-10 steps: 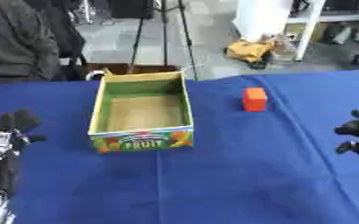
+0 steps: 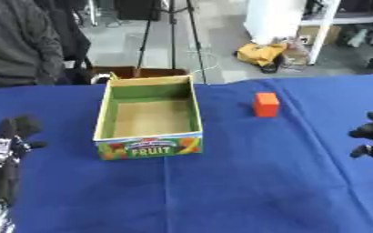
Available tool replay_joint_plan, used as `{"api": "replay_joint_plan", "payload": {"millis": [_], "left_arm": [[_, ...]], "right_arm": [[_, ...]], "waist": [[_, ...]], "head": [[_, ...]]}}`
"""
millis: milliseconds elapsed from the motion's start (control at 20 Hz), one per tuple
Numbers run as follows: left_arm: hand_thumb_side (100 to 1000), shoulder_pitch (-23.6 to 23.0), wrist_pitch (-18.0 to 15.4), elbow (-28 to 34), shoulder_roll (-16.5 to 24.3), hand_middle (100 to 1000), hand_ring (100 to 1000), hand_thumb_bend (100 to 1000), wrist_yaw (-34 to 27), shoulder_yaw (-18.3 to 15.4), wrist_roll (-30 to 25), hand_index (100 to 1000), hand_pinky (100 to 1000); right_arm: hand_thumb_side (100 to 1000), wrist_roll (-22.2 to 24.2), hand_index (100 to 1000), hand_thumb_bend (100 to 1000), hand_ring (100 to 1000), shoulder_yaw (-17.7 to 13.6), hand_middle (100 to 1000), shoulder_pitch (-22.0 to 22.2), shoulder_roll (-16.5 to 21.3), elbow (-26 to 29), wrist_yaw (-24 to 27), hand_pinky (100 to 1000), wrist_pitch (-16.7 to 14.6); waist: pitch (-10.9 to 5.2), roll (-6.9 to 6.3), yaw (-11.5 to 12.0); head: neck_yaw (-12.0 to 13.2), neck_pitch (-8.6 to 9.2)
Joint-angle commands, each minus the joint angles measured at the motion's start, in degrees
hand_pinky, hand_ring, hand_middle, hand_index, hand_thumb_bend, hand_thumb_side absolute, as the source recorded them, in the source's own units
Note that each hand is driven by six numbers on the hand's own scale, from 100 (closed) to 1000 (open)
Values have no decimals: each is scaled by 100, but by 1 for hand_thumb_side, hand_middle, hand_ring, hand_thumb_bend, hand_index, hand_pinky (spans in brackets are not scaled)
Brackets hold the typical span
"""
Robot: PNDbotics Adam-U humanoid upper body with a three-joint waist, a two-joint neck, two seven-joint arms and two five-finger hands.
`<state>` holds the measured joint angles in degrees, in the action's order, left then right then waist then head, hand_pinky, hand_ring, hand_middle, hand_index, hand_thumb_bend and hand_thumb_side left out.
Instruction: Pick up objects on the table and place them in the box.
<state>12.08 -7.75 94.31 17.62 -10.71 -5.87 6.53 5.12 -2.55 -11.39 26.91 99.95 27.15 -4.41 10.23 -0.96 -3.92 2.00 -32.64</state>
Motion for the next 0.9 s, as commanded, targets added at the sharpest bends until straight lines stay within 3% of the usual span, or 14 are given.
{"api": "replay_joint_plan", "payload": {"millis": [50, 250, 450, 700, 900], "left_arm": [[808, 93, -2, 109, 78, 680, 774, 752, -5, 10, -63, 802, 626], [809, 175, 16, 115, 43, 680, 773, 751, -52, 151, -202, 802, 626], [809, 299, 30, 119, -23, 680, 772, 749, -108, 294, -360, 802, 625], [809, 478, 52, 134, -43, 680, 771, 747, -147, 453, -547, 803, 625], [809, 615, 58, 156, -60, 679, 769, 747, -163, 543, -670, 803, 624]], "right_arm": [[534, 16, 804, 100, 706, -54, 600, -229, 603, 35, -22, 476, -76], [495, 71, 821, 100, 714, -63, 602, -814, 1601, -472, -243, 476, -190], [427, 535, 849, 100, 781, 41, 660, -1681, 2282, -1884, -937, 524, -275], [238, 1021, 852, 109, 860, 27, 735, -2621, 2483, -3592, -2659, 636, -690], [141, 990, 848, 154, 910, -3, 785, -3016, 2514, -4340, -4266, 746, -1078]], "waist": [[-55, -5, 73], [-20, -5, 369], [41, 34, 742], [173, 101, 1159], [287, 166, 1463]], "head": [[-85, 66], [-327, 52], [-672, 136], [-1097, 274], [-1387, 379]]}}
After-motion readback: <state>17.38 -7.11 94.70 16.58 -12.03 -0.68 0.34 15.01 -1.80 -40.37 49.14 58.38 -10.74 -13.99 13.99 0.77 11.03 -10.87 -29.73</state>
